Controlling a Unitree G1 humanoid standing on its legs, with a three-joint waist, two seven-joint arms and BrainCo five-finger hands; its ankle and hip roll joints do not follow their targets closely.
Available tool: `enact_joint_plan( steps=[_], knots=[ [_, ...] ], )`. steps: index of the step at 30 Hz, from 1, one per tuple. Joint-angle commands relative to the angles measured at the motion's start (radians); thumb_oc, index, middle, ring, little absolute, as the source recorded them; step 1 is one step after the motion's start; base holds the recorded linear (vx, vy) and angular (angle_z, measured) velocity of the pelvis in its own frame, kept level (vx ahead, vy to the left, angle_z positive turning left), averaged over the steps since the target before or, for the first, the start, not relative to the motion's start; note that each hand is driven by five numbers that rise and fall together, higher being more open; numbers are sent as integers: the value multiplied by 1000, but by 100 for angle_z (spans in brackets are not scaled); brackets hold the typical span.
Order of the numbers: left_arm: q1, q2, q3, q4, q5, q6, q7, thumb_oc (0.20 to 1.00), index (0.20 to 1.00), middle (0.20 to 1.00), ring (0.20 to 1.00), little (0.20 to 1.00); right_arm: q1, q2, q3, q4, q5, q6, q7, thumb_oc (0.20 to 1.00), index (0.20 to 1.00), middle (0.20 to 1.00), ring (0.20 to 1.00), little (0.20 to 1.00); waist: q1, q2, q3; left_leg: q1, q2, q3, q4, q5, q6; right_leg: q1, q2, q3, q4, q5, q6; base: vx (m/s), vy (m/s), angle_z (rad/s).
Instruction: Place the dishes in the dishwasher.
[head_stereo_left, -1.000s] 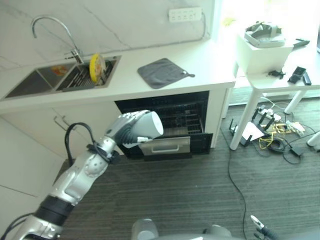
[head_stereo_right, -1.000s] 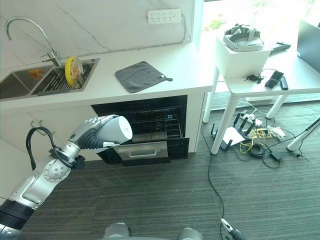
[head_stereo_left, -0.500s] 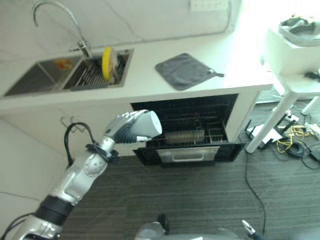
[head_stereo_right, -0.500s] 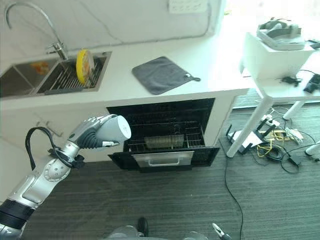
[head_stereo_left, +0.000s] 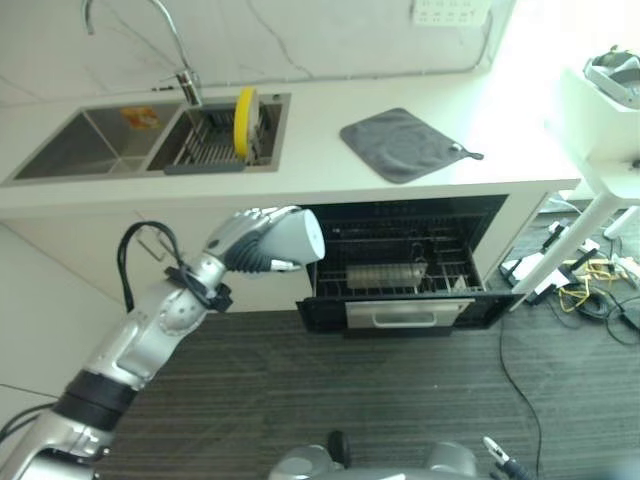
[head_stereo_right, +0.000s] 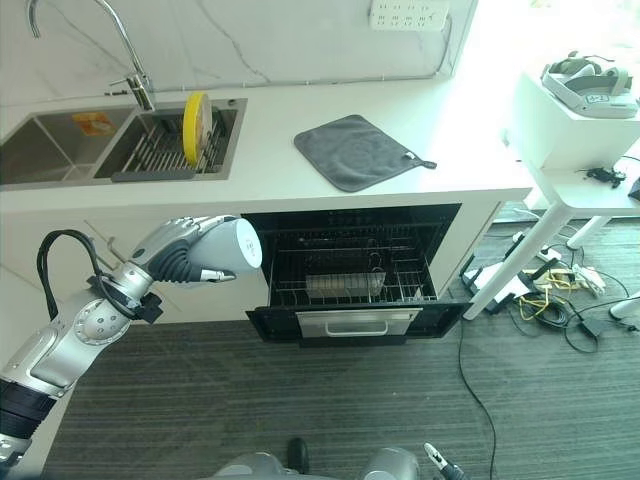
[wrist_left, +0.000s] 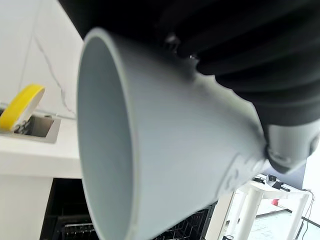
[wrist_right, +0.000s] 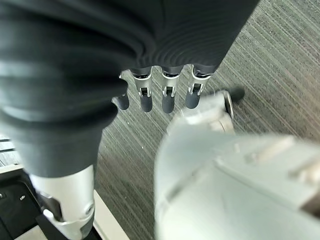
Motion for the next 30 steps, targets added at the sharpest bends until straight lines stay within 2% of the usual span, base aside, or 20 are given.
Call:
enact_joint_plan(
  steps=[1,3,6,9,11,15,19,20,22,23,24,27,30],
  knots=[
    [-69,-5,51,-68,-35,10,27,200,200,200,200,200,-17,-29,7,3,25,-15,14,1000,1000,1000,1000,1000,-21,-10,-6,-6,11,34,106,-152,-17,4,2,-21,-138,165,-10,29,-199,24],
    [-76,5,51,-63,-52,6,28,200,200,200,200,200,-26,-28,11,-15,11,-12,19,1000,1000,1000,1000,1000,-18,-13,-1,-5,25,33,128,-165,-19,8,-6,-13,-156,157,-2,19,-193,26],
    [-63,2,63,-58,-70,10,40,200,200,200,200,200,-38,-29,30,-40,-15,-11,29,1000,1000,1000,1000,1000,3,-17,-8,-19,52,47,159,-164,-32,49,-3,-63,-179,105,-9,10,-189,28],
    [-38,-3,76,-51,-72,11,54,200,200,200,200,200,-46,-27,48,-50,-39,-11,26,1000,1000,1000,1000,1000,13,-20,-15,-15,70,44,166,-162,-44,67,10,-79,-192,82,-13,48,-193,3],
    [-17,-13,83,-45,-71,10,68,200,200,200,200,200,-51,-31,62,-50,-40,-13,19,1000,1000,1000,1000,1000,14,-24,-18,-9,88,26,172,-159,-59,85,34,-68,-204,63,-25,87,-239,11],
    [18,-50,87,-46,-48,45,106,200,200,200,200,200,-69,-50,80,-37,-58,-9,27,1000,1000,1000,1000,1000,16,-28,-26,-6,124,9,186,-145,-92,120,85,-57,-225,30,-60,73,-202,18],
    [63,-70,110,-16,-49,53,154,200,200,200,200,200,-71,-70,88,-43,-81,13,10,1000,1000,1000,1000,1000,18,-43,-21,-53,130,-5,325,-185,-106,139,101,-44,-236,18,-94,66,-127,5],
    [73,-75,115,-12,-52,43,156,200,200,200,200,200,-71,-80,82,-36,-62,17,4,1000,1000,1000,1000,1000,25,-43,-16,-84,138,-24,352,-178,-115,149,107,-35,-243,18,-100,32,-24,11],
    [87,-84,125,-9,-46,21,157,200,200,200,200,200,-77,-93,65,-14,-13,24,-8,1000,1000,1000,1000,1000,34,-27,-13,-97,160,-49,299,-125,-134,153,121,-31,-250,13,-101,30,82,6],
    [91,-87,130,-15,-40,13,146,200,200,200,200,200,-77,-100,43,-1,17,29,-4,1000,1000,1000,1000,1000,31,-13,-9,-100,198,-40,246,-66,-160,159,127,-38,-246,1,-102,50,186,6],
    [88,-90,125,-15,-38,19,139,200,200,200,200,200,-75,-101,23,5,19,31,-1,1000,1000,1000,1000,1000,22,2,-15,-75,212,-25,182,-44,-163,159,122,-58,-242,-6,-99,54,228,13],
    [66,-99,103,-8,-32,23,132,200,200,200,200,200,-57,-78,11,4,18,32,0,1000,1000,1000,1000,1000,7,15,-24,-35,208,-15,102,-27,-166,154,94,-79,-239,4,-83,49,194,16],
    [54,-99,94,1,-39,15,123,200,200,200,200,200,-43,-53,9,22,20,10,9,1000,1000,1000,1000,1000,0,22,-27,-7,195,-1,80,-37,-160,152,65,-90,-237,18,-65,43,113,7]
  ],
)
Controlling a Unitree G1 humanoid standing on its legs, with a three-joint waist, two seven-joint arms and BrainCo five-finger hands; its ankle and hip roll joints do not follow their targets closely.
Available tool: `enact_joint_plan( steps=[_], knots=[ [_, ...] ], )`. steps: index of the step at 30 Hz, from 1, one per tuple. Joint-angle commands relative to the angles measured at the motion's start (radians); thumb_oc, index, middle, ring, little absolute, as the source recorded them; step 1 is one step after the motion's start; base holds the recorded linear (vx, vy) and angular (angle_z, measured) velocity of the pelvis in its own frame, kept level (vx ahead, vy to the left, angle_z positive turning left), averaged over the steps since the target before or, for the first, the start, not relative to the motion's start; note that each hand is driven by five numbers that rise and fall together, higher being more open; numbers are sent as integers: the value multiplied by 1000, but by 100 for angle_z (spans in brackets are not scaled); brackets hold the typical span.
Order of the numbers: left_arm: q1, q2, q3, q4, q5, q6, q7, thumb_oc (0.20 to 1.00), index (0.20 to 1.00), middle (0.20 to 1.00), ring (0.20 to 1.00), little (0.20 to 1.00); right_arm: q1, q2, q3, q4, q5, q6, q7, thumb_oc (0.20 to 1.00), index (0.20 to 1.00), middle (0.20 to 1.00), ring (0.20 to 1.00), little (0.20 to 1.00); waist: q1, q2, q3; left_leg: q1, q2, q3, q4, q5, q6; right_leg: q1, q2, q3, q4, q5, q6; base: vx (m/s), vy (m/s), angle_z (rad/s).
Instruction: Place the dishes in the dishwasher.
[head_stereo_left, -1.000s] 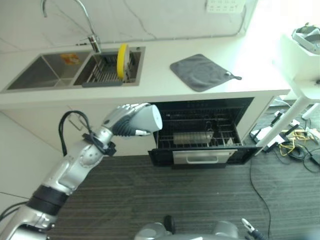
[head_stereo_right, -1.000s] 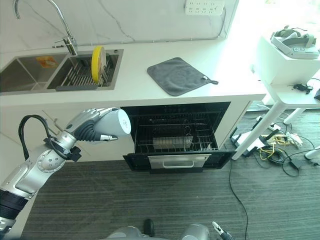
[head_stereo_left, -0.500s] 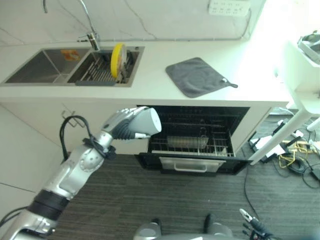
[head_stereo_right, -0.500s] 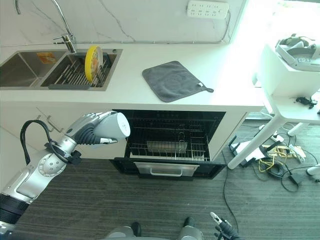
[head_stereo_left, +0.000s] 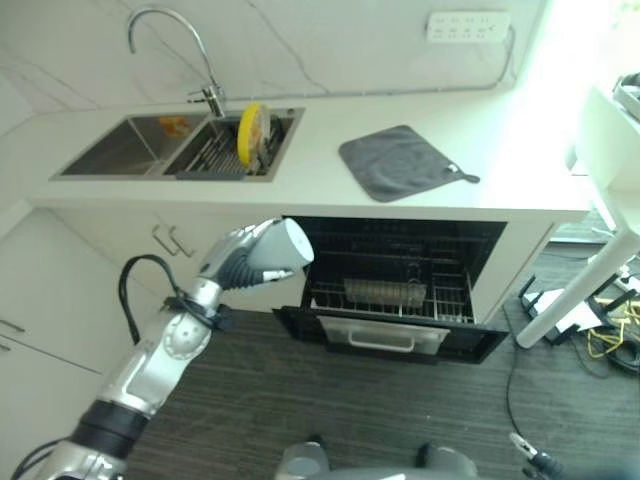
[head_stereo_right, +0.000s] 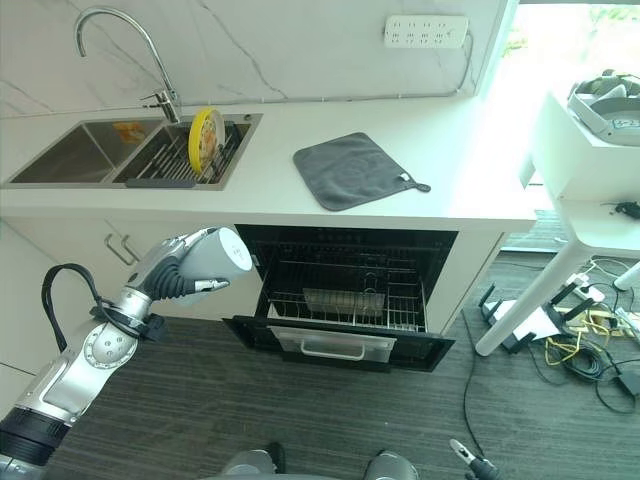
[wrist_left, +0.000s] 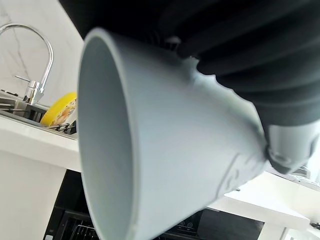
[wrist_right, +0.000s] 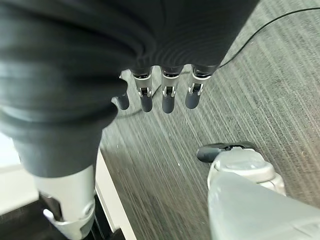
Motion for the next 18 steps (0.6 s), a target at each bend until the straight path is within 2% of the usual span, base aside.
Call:
enact_joint_plan(
  steps=[1,5,8,10,11,13,16,18],
  knots=[
    [-64,16,57,-44,-35,-29,15,200,200,200,200,200,-23,50,4,20,66,-23,14,1000,1000,1000,1000,1000,-13,-25,9,28,3,-16,8,-56,4,132,-10,-3,-174,47,84,42,81,4],
    [-44,13,63,-48,-135,-35,-30,200,200,200,200,200,-17,62,-8,2,121,-85,33,1000,1000,1000,1000,1000,-14,-26,5,38,-7,-7,13,-74,20,134,-28,5,-173,57,99,19,21,4],
    [-25,-20,62,-47,-265,-30,-49,200,200,200,200,200,-3,55,-10,-124,172,-139,17,1000,1000,1000,1000,1000,-25,-33,4,45,-10,1,-13,-68,26,139,-27,16,-193,66,102,-11,-26,-7],
    [-16,-75,53,-14,-415,-29,-78,200,200,200,200,200,17,41,-24,-235,207,-185,-4,1000,1000,1000,1000,1000,-43,-45,4,48,-13,7,-18,-70,27,137,-24,28,-215,77,105,-37,-58,-18],
    [-16,-75,52,-13,-417,-30,-79,200,200,200,200,200,19,41,-24,-237,207,-185,-4,1000,1000,1000,1000,1000,-42,-45,4,48,-13,7,-18,-70,27,137,-24,28,-216,77,105,-48,-89,-21],
    [-8,-155,31,53,-571,-43,-90,200,200,200,200,200,35,32,-43,-343,210,-224,-9,1000,1000,1000,1000,1000,-63,-62,6,47,-7,25,-2,-80,26,133,-25,39,-235,93,107,-45,-111,-24],
    [-2,-210,25,125,-688,-73,-92,200,200,200,200,200,46,24,-66,-453,238,-264,-4,1000,1000,1000,1000,1000,-81,-76,5,51,-2,46,3,-85,26,133,-19,53,-256,104,108,-37,-99,-35],
    [17,-282,42,183,-853,-104,-134,200,200,200,200,200,82,28,-108,-663,218,-297,-28,1000,1000,1000,1000,1000,-110,-88,-3,59,3,69,7,-86,29,135,-8,68,-268,107,104,-13,-86,-46]
  ],
)
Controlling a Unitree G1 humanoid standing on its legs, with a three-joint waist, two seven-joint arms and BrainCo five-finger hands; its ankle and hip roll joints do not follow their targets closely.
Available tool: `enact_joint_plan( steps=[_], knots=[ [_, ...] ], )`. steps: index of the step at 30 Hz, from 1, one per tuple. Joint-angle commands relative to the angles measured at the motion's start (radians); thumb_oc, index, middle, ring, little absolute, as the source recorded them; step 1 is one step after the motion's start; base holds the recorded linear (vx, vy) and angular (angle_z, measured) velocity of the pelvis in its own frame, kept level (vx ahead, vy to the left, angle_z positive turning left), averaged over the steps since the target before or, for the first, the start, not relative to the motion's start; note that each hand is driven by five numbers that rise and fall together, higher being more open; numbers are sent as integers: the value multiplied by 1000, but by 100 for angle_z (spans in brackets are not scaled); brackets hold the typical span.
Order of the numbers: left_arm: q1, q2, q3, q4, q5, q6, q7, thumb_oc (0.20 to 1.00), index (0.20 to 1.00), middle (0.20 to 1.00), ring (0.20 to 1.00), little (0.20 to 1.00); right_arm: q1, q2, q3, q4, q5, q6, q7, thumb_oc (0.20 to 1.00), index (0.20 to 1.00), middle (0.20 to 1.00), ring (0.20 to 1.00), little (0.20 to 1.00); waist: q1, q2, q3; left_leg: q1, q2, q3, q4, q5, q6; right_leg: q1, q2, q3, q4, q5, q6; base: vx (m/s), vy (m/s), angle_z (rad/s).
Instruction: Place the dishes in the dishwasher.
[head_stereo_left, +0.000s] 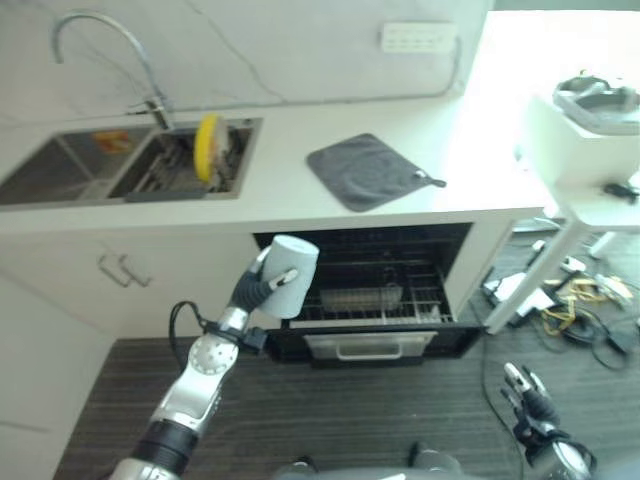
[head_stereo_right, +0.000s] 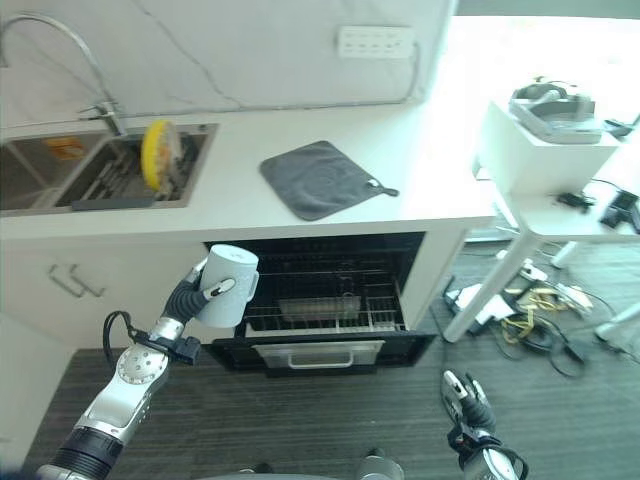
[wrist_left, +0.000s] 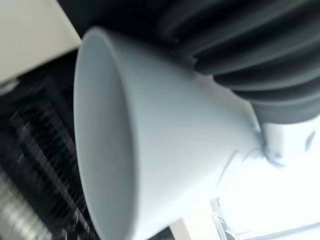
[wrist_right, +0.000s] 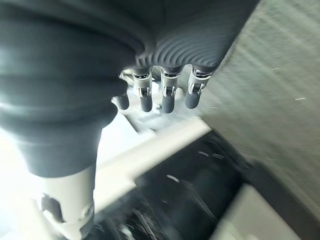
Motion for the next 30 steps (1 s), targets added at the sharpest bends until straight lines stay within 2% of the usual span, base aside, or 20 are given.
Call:
enact_joint_plan(
  steps=[1,4,8,13,17,20,21,22,24,26,27,30],
  knots=[
    [-33,12,53,-50,-174,-108,-45,200,200,200,200,200,-4,-22,-61,-146,17,-85,-22,1000,1000,1000,1000,1000,-13,-29,22,-13,7,-37,77,-104,22,96,-54,-6,-79,-1,69,-2,-36,-28],
    [-23,-6,57,-53,-215,-118,-63,200,200,200,200,200,14,-19,-77,-219,0,-101,-23,1000,1000,1000,1000,1000,-21,-31,20,-13,7,-31,82,-106,23,95,-52,0,-80,-2,68,-13,-7,-19],
    [-8,-36,67,-59,-224,-175,-46,200,200,200,200,200,34,5,-98,-415,-33,-129,0,1000,1000,1000,1000,1000,-46,-33,9,-5,7,-11,87,-115,24,99,-52,7,-93,-1,69,-16,2,-19],
    [-11,-23,61,-106,-61,-264,57,200,200,200,200,200,34,-6,-94,-590,-58,-151,29,1000,1000,1000,1000,1000,-57,-29,2,2,2,-2,88,-122,25,103,-54,10,-97,-4,69,-7,13,-12],
    [-33,18,46,-143,224,-353,251,200,200,200,200,200,9,-17,-56,-702,-43,-143,90,1000,1000,1000,1000,1000,-53,-26,-4,6,0,1,89,-127,22,112,-58,1,-102,-8,69,-2,4,-1],
    [-49,45,34,-158,358,-377,358,200,200,200,200,200,-10,-29,-24,-750,-46,-123,132,1000,1000,1000,1000,1000,-47,-24,-9,9,-1,-2,84,-128,20,117,-60,-6,-106,-10,69,5,6,2],
    [-62,64,25,-176,459,-376,438,200,200,200,200,200,-29,-41,7,-782,-47,-112,152,1000,1000,1000,1000,1000,-39,-22,-12,10,-2,-6,80,-127,17,123,-63,-13,-112,-9,70,16,21,8],
    [-75,86,10,-188,609,-354,567,200,200,200,200,200,-53,-51,51,-813,-57,-98,174,1000,1000,1000,1000,1000,-31,-22,-16,11,-2,-12,76,-126,13,128,-65,-19,-117,-9,72,11,17,8],
    [-85,96,0,-188,688,-338,652,200,200,200,200,200,-70,-58,79,-825,-57,-86,189,1000,1000,1000,1000,1000,-26,-22,-19,12,-4,-18,71,-125,10,132,-65,-23,-122,-9,71,15,10,11],
    [-104,103,-30,-189,791,-288,780,200,200,200,200,200,-119,-68,159,-843,-78,-71,184,1000,1000,1000,1000,1000,-7,-22,-27,16,-5,-33,63,-123,6,146,-66,-32,-131,-12,69,55,5,19],
    [-113,99,-56,-173,839,-250,883,200,200,200,200,200,-152,-71,218,-846,-86,-70,180,1000,1000,1000,1000,1000,8,-25,-33,22,-6,-43,57,-122,3,158,-66,-41,-136,-14,66,85,-7,18],
    [-118,80,-77,-153,880,-193,979,200,200,200,200,200,-192,-72,281,-857,-97,-48,172,1000,1000,1000,1000,1000,29,-29,-38,29,-8,-60,48,-120,0,174,-64,-51,-143,-18,63,76,-7,28]
  ],
)
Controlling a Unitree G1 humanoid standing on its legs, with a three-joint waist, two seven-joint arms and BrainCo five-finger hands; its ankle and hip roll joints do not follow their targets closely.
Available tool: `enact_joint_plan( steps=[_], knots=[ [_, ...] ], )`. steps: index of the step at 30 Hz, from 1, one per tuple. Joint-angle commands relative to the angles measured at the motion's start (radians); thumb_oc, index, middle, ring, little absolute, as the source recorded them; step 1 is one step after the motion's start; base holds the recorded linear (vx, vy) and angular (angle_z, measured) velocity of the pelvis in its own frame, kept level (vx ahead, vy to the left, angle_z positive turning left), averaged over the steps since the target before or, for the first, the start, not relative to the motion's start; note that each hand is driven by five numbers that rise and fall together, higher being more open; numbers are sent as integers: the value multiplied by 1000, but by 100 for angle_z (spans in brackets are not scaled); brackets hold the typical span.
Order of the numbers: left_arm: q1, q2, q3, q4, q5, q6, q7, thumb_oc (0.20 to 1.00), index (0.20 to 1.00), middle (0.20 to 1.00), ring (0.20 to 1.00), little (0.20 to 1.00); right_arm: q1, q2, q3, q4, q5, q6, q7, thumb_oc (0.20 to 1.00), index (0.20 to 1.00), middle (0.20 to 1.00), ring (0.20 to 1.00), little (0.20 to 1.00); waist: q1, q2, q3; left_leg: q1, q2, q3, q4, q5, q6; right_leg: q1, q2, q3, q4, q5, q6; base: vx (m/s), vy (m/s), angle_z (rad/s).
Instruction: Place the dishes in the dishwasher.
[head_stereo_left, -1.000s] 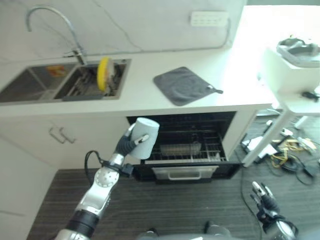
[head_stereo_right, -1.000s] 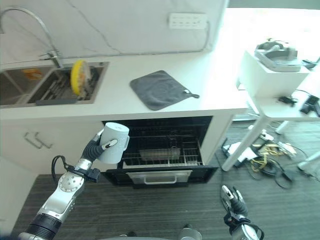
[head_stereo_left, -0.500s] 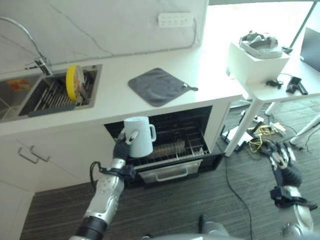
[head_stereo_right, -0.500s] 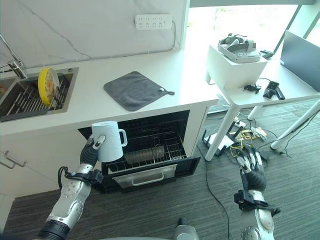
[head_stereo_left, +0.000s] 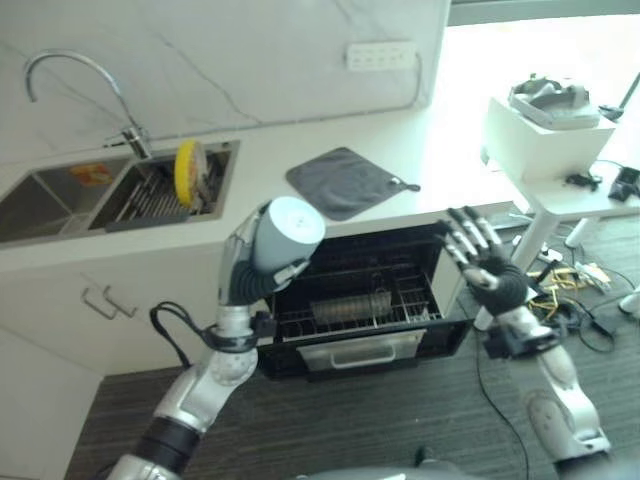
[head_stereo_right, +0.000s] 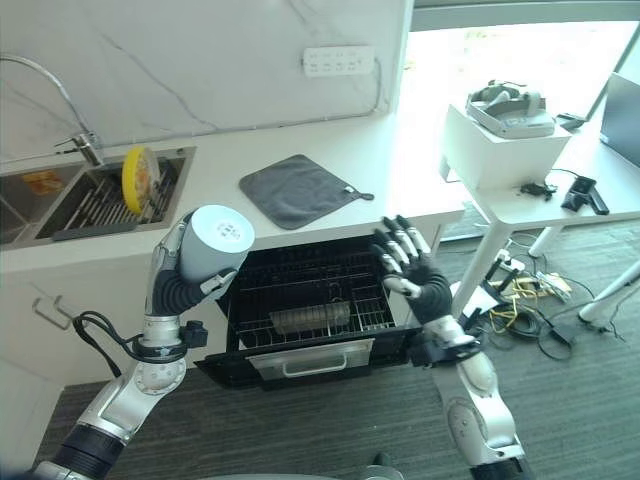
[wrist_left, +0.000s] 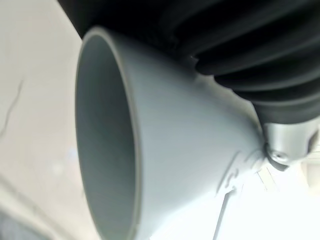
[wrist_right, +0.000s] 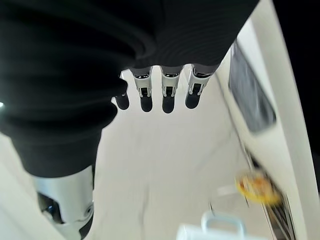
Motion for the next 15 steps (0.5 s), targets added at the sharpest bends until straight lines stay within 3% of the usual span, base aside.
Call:
enact_joint_plan(
  steps=[1,6,9,15],
  knots=[
    [-102,40,30,22,47,41,127,200,200,200,200,200,-37,25,-49,-59,-35,5,8,1000,1000,1000,1000,1000,17,-71,6,-14,13,-83,74,-117,-3,62,-64,-52,39,-127,41,73,-8,34],
    [-148,6,-49,62,68,68,282,200,200,200,200,200,-111,17,66,-63,-9,45,-20,1000,1000,1000,1000,1000,58,-81,9,-11,7,-126,61,-117,-4,84,-62,-57,25,-125,41,55,-18,17],
    [-144,-28,-76,58,121,65,333,200,200,200,200,200,-145,24,104,-50,-7,47,-40,1000,1000,1000,1000,1000,76,-84,14,-10,4,-140,54,-116,-6,93,-61,-65,19,-124,39,32,-7,14],
    [-176,-55,-99,74,171,132,406,200,200,200,200,200,-200,33,127,-56,-2,91,-58,1000,1000,1000,1000,1000,85,-86,10,1,-2,-146,39,-112,-5,111,-54,-63,7,-122,35,33,12,11]
  ],
)
